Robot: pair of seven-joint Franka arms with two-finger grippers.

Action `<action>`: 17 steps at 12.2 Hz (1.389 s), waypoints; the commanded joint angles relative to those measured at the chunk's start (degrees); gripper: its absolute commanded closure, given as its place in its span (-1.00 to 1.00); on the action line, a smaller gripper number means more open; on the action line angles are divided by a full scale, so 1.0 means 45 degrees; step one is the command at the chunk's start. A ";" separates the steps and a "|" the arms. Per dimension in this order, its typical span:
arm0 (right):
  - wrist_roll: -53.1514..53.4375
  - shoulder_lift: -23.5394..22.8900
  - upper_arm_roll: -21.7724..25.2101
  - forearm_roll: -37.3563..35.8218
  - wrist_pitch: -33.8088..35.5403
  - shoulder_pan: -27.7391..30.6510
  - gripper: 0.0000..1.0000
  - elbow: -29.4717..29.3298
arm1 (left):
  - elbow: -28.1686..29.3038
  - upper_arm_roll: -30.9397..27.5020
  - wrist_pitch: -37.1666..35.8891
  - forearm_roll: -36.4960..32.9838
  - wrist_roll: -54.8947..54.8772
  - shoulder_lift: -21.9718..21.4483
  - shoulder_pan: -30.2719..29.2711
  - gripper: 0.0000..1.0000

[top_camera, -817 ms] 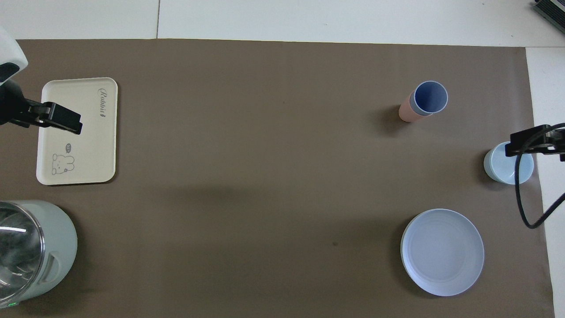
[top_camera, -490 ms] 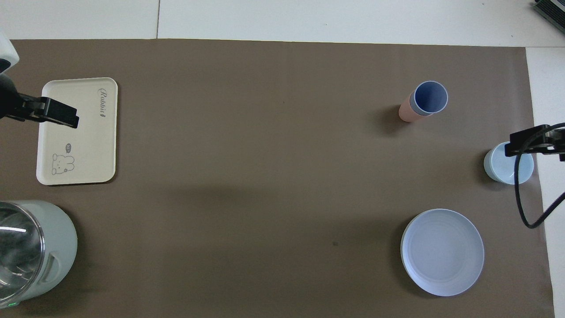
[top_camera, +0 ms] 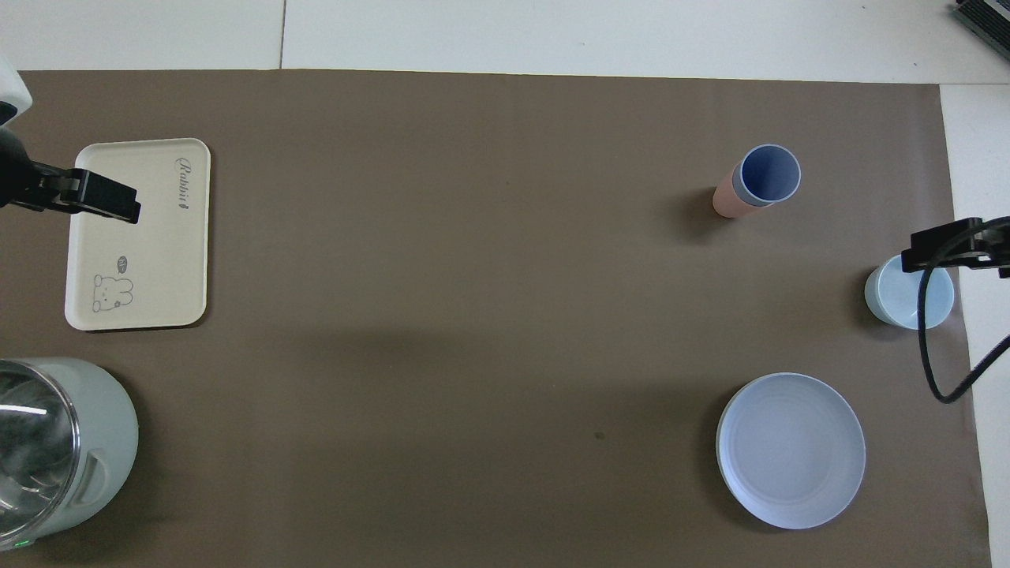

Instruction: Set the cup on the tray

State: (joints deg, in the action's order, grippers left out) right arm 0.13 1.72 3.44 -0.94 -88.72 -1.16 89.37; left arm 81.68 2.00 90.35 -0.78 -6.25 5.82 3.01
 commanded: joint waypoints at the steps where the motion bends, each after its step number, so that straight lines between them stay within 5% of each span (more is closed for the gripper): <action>1: -0.2928 0.0106 -0.0041 0.0072 -0.1994 0.0547 -1.00 0.1035 | 0.0461 -0.0053 0.0390 -0.0002 0.0002 -0.0337 0.0014 -1.00; 4: -0.7572 -0.0049 -0.0002 0.2523 -0.5859 0.1699 -1.00 0.3025 | 0.0520 -0.0053 0.0390 -0.0002 0.0041 -0.0376 0.0053 -1.00; 7: -1.2474 -0.1275 -0.0002 0.6192 -0.8307 0.2267 -1.00 0.3909 | 0.0520 -0.0053 0.0390 -0.0002 0.0021 -0.0376 0.0053 -1.00; 14: -2.2493 -0.5064 -0.0022 1.6366 -0.8646 0.3108 -1.00 0.4105 | 0.0520 -0.0053 0.0390 -0.0002 0.0021 -0.0376 0.0072 -1.00; 17: -2.4831 -0.5519 -0.0022 1.7671 -0.8215 0.3187 -1.00 0.4554 | 0.0520 -0.0034 0.0429 -0.0002 0.0021 -0.0376 0.0072 -1.00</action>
State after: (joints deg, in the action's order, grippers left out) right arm -107.79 -23.70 3.83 76.54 -126.86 12.41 108.78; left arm 81.73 2.05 90.77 -0.78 -6.24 5.82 3.02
